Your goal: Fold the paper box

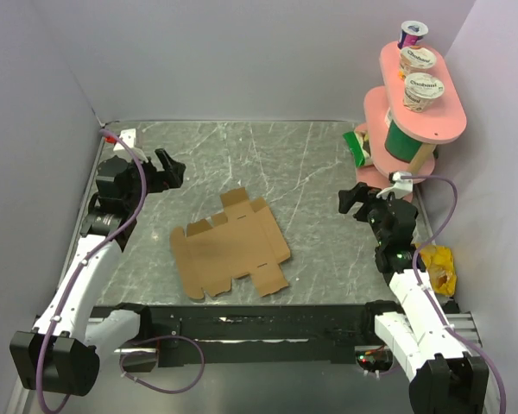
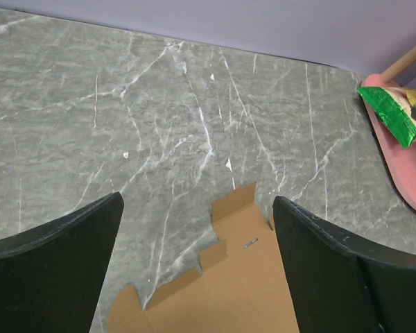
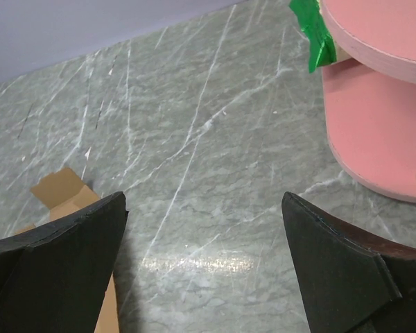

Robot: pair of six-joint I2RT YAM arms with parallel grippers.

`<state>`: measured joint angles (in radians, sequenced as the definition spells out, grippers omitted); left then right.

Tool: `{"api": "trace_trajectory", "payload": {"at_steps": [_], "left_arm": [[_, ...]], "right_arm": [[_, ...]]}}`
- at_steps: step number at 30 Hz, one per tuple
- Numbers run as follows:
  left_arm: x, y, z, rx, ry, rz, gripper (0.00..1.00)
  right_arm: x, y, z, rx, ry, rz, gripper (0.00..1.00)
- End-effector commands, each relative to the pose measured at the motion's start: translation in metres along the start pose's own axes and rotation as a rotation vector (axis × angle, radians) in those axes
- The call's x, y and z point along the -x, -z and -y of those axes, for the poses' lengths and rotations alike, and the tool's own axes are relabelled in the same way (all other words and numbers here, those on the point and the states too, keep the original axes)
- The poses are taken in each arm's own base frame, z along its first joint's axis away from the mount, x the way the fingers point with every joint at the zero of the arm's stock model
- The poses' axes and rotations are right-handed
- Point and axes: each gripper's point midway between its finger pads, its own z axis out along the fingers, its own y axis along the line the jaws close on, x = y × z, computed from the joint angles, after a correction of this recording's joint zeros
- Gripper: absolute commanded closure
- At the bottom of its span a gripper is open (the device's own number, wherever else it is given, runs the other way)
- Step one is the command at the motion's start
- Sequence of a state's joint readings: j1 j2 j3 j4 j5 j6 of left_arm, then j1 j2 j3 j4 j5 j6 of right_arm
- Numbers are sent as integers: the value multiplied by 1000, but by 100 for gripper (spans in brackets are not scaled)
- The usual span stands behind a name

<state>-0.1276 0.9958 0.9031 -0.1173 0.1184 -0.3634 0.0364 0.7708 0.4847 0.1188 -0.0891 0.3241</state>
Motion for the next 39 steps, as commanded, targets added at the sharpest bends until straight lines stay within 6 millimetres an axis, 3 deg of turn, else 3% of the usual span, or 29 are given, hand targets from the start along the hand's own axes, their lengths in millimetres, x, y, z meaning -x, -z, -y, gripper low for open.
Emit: {"api": "trace_trajectory", "payload": {"at_steps": [1,10,12,15,19,20,23,24,29,39], "left_arm": [[21,3,13,-50,-5,51,4],[9,4,31,-166,-39,14,4],[9,5,34,-182,-52,9,4],[2,5,45,-256,-65,-19,4],[-7,9,63,-363,-71,-55,4],[-8,9,66,-381,-78,-60,4],[-14,13,78,-457,-86,-86,4],[-16,13,80,-472,-85,-97,4],[-27,14,92,-552,-71,-147,4],[-46,7,101,-589,-55,-224,4]], "right_arm": [[36,4,-19,70,42,98,0],[38,9,-36,122,101,93,0],[39,8,-45,132,139,82,0],[30,5,-75,193,234,18,0],[-4,0,-125,353,275,-155,1],[-21,3,-142,427,280,-227,1],[-53,-6,-166,502,284,-394,1],[-72,-12,-172,527,277,-502,1],[-130,-34,-167,494,249,-760,2],[-189,-48,-151,454,255,-951,3]]}}
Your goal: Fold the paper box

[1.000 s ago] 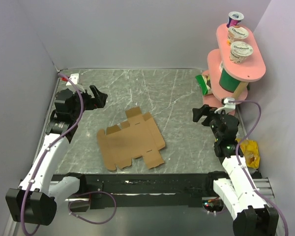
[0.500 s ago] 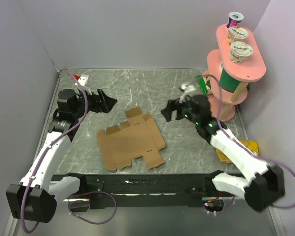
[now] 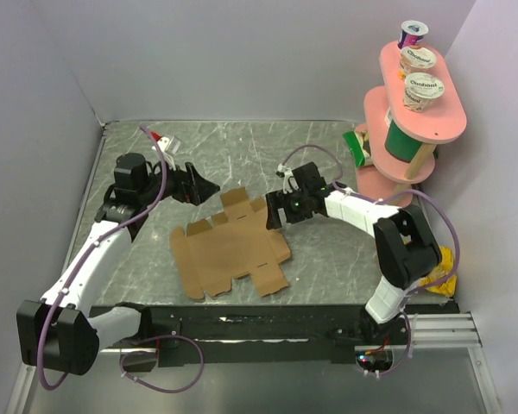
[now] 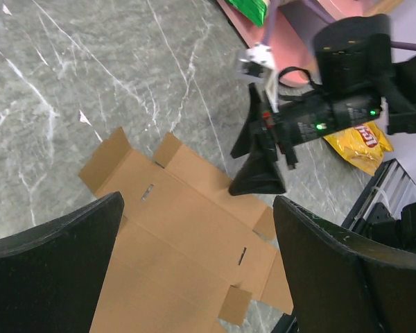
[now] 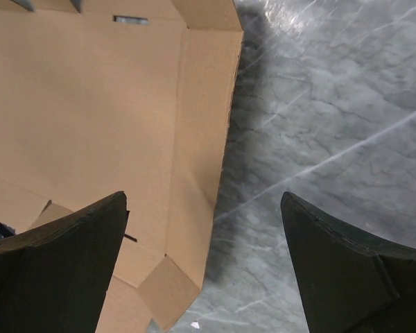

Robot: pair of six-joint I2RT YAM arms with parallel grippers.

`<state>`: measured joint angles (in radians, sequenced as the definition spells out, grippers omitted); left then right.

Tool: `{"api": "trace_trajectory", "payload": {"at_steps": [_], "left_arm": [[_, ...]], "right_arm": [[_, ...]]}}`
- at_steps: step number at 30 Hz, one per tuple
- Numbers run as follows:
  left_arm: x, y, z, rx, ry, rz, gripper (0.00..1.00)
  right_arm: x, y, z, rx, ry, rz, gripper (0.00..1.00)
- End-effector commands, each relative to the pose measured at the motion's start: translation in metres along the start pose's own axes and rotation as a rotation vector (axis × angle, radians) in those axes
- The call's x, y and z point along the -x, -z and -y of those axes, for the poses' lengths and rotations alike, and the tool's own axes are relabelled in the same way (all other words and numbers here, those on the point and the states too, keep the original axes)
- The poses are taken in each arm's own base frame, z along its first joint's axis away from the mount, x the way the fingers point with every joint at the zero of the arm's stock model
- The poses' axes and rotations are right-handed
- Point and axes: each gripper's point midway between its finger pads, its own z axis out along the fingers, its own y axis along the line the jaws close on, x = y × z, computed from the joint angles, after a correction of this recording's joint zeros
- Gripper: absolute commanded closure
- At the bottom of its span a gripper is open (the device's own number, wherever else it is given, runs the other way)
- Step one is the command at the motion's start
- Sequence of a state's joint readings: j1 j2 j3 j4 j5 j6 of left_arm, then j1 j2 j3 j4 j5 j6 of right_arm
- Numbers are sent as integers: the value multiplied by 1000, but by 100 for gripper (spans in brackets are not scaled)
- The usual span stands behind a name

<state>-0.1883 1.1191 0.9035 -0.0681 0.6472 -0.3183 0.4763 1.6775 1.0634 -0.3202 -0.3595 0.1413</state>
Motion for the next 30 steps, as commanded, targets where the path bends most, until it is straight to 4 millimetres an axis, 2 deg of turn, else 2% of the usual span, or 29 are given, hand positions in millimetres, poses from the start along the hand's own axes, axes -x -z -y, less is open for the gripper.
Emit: {"api": "trace_trajectory", "payload": {"at_steps": [1,8,15,16,21,24,25,28,29,30], "left_arm": [[12,-2,11,-45,-39,20,4],[12,-2,7,-17,-33,26,4],[13,-2,6,-6,-36,31,4],[13,-2,6,-4,-35,33,4],[11,-5,3,4,-22,29,4],[13,-4,2,19,-17,38,4],[13,-3,-1,37,-14,42,4],[18,0,-6,85,-8,67,4],[19,0,-8,99,-4,70,4],[18,1,-11,117,5,68,4]], "right_arm": [[10,-8,-9,48,16,-17,4],[0,-26,-8,75,3,-48,6],[-3,-43,-12,104,18,-80,19],[-3,-44,-14,113,18,-84,25],[5,-49,-20,127,34,-78,40],[11,-50,-17,80,58,-78,61],[12,-49,-15,65,67,-78,74],[23,-43,-6,-55,128,-61,92],[29,-36,-6,-98,158,-54,95],[35,-32,5,-193,203,-39,98]]}}
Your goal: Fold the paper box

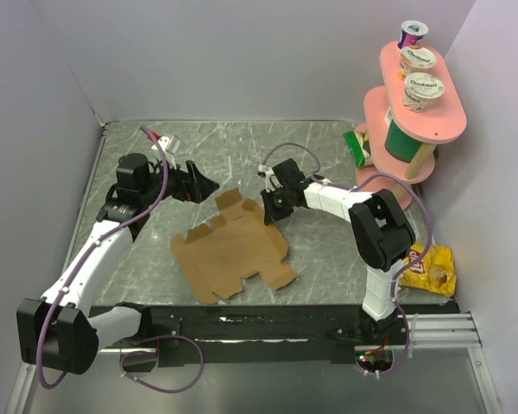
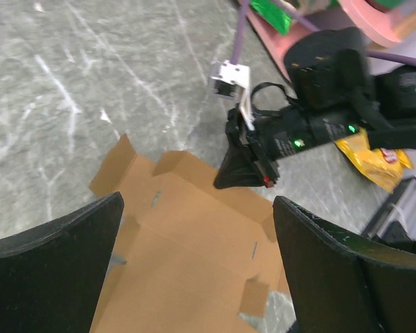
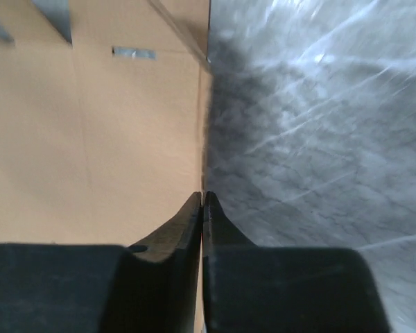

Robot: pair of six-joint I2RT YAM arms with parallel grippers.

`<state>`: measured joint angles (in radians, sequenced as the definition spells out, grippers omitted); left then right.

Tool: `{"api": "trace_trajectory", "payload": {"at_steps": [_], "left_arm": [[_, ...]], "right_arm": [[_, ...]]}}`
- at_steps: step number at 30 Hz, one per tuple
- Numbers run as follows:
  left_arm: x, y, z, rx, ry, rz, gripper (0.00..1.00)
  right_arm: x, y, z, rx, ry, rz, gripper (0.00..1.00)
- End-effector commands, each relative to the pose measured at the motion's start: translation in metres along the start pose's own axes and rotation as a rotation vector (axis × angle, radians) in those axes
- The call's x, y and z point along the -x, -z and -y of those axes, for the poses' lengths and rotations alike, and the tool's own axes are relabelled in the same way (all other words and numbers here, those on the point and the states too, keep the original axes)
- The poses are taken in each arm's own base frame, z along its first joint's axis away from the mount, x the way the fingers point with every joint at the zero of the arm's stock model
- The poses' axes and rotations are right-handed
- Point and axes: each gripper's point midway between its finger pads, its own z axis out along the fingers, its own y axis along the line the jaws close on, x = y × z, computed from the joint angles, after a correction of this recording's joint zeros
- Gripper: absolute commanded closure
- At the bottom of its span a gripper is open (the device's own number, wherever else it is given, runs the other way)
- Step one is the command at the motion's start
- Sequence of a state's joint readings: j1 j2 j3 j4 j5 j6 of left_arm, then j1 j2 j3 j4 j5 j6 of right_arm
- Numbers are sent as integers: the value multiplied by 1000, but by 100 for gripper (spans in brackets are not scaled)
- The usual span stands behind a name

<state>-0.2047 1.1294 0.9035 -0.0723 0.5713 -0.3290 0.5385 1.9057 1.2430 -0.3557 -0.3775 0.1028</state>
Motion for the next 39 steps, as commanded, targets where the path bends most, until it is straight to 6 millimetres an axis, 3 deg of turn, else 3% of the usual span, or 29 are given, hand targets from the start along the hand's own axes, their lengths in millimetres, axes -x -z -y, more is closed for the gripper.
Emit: {"api": "trace_trajectory", "payload": {"at_steps": [1,2,3,4,8,12,17,21,24,29,33,36,39], "left_arm": [[21,6,-4,75,1,70,4],[23,7,-8,102,7,77,4],[23,8,-9,112,16,80,4],[21,9,-9,118,38,81,4],[21,15,-3,115,125,127,4],[12,23,-6,135,215,200,4],[-38,23,-18,147,331,184,4],[-81,19,-28,192,404,127,3],[-93,22,-36,238,412,120,2],[-119,25,-52,329,444,83,1],[-155,28,-70,443,480,-1,3],[-177,28,-78,472,520,-33,5],[-182,25,-80,465,533,-33,6]], "right_arm": [[35,29,23,-296,149,72,100],[44,35,20,-330,209,84,100],[50,44,34,-440,229,97,100],[55,50,35,-475,251,113,100],[74,62,42,-652,371,167,100],[94,77,32,-818,470,232,100],[119,98,21,-912,562,317,100],[111,70,24,-895,591,263,100],[105,56,27,-902,591,250,100],[105,59,19,-960,615,273,100],[114,64,10,-957,630,296,100],[114,53,9,-948,642,287,100],[110,41,12,-955,677,266,100]]}}
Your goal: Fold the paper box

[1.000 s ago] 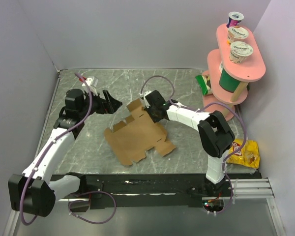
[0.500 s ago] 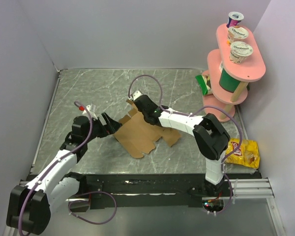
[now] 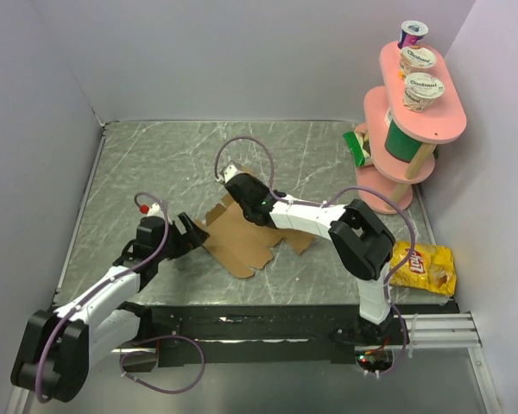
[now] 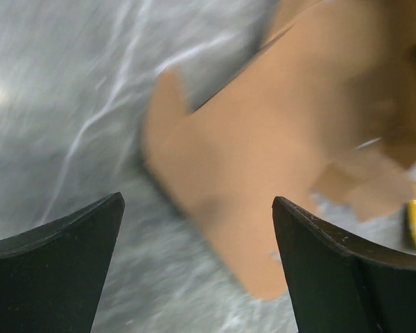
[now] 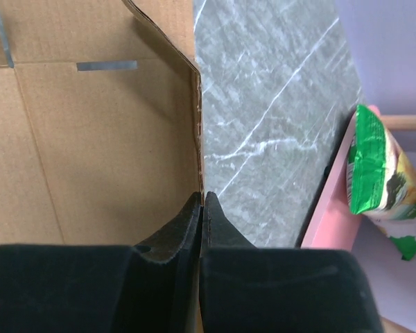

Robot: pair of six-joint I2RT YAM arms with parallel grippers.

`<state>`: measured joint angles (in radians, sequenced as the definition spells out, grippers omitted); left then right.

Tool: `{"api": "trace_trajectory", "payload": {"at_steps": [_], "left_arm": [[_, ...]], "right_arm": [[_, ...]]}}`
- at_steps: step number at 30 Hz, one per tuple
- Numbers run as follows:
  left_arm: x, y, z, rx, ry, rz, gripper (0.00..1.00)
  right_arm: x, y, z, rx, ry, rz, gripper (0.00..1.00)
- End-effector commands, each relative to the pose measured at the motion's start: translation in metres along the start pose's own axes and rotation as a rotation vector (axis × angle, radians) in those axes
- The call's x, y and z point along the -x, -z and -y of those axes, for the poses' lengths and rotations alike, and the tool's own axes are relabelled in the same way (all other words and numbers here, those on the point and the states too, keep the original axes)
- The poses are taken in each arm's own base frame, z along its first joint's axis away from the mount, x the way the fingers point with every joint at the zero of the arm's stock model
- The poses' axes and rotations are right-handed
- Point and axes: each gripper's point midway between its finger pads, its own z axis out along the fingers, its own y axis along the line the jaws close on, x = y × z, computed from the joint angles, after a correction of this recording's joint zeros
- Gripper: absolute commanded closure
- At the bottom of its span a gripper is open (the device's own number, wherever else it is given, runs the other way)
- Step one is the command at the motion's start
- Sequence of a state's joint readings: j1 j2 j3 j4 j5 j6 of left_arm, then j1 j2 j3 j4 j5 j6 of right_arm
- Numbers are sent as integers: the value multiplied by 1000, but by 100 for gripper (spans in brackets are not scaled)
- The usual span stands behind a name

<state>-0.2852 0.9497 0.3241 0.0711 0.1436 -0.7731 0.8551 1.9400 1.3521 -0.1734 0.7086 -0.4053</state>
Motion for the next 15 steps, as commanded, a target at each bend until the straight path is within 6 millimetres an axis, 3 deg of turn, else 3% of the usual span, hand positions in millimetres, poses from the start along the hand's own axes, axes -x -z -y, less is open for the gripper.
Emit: {"api": "trace_trajectory", "payload": {"at_steps": [1,9,15], "left_arm": [[-2,-5,-8,23,32,18,5],[25,-7,17,-70,-117,90,1],[27,-34,14,-41,-170,42,5]], "right_arm": [[21,-11,-1,-42,-11,56,100],[39,-18,-10,-16,86,201,100],[54,-14,-1,-28,107,224,100]]}}
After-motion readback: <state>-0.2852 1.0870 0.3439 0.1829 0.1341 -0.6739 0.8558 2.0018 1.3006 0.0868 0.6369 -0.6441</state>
